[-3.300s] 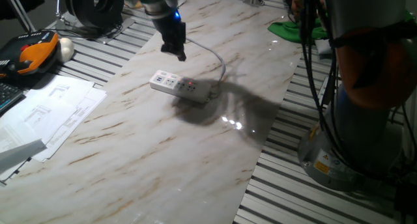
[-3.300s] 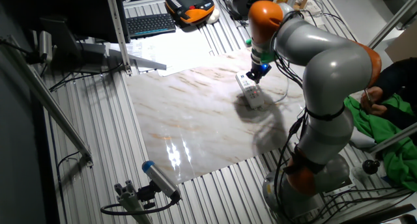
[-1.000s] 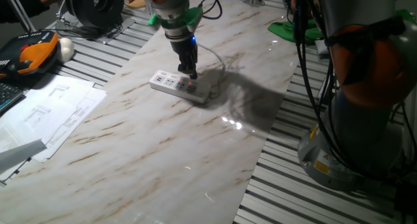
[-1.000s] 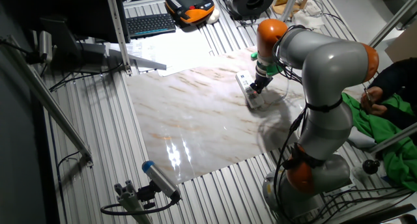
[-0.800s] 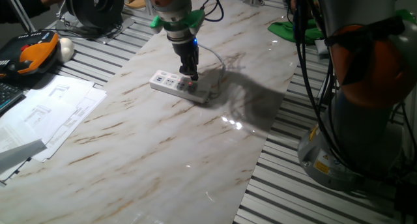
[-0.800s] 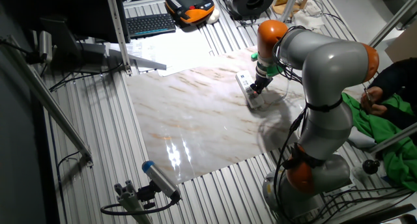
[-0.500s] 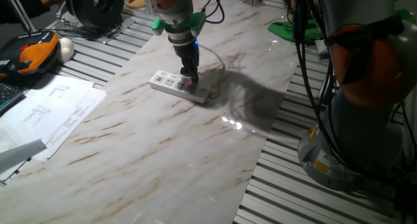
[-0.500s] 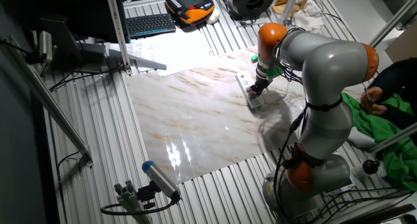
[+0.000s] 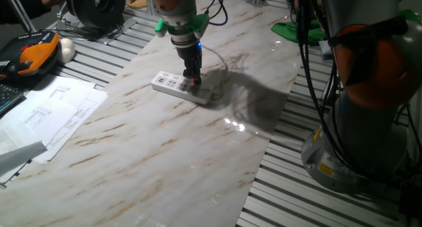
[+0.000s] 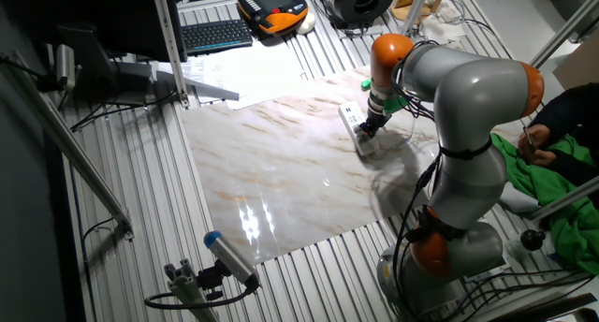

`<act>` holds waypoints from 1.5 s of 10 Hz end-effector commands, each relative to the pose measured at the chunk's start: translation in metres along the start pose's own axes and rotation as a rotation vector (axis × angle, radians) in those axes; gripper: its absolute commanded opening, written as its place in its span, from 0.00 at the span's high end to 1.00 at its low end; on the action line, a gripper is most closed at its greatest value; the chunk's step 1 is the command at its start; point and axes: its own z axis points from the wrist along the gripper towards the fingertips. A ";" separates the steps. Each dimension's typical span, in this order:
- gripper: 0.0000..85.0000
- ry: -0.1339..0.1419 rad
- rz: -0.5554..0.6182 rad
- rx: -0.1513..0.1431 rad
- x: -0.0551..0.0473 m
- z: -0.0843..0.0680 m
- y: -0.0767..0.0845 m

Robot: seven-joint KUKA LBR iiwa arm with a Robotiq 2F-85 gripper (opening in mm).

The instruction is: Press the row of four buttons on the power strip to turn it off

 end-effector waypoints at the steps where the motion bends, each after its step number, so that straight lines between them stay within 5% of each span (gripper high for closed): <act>1: 1.00 0.000 0.000 -0.002 0.000 0.000 0.000; 10: 1.00 -0.012 0.000 0.009 -0.001 0.008 0.001; 15: 1.00 0.017 0.012 0.000 0.001 -0.020 0.003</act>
